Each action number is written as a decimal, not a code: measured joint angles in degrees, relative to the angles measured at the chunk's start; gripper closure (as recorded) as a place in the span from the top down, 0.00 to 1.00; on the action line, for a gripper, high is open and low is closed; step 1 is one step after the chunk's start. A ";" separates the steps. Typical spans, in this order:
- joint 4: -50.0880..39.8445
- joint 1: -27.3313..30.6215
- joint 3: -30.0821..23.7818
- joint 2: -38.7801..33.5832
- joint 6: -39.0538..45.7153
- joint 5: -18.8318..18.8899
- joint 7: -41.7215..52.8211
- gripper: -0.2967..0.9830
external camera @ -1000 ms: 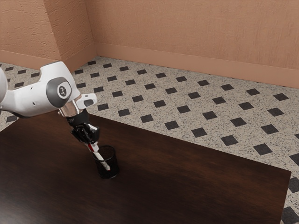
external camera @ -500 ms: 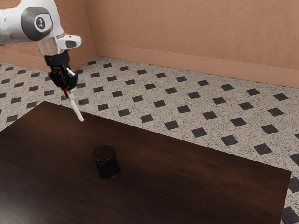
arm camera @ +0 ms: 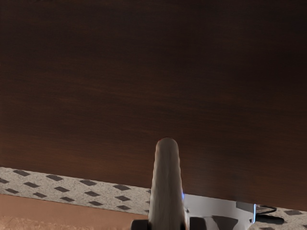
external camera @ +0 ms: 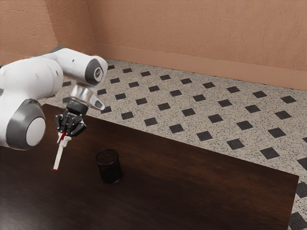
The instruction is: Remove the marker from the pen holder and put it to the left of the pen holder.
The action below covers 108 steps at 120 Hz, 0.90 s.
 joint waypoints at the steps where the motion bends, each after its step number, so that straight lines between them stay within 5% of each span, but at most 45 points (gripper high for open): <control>1: 0.47 0.04 -0.01 0.53 -0.18 0.01 -0.04 0.17; 76: 7.71 1.81 -0.30 15.26 1.63 -2.34 0.60 0.20; 108: 7.30 1.85 -0.32 14.69 3.36 -3.46 1.27 0.58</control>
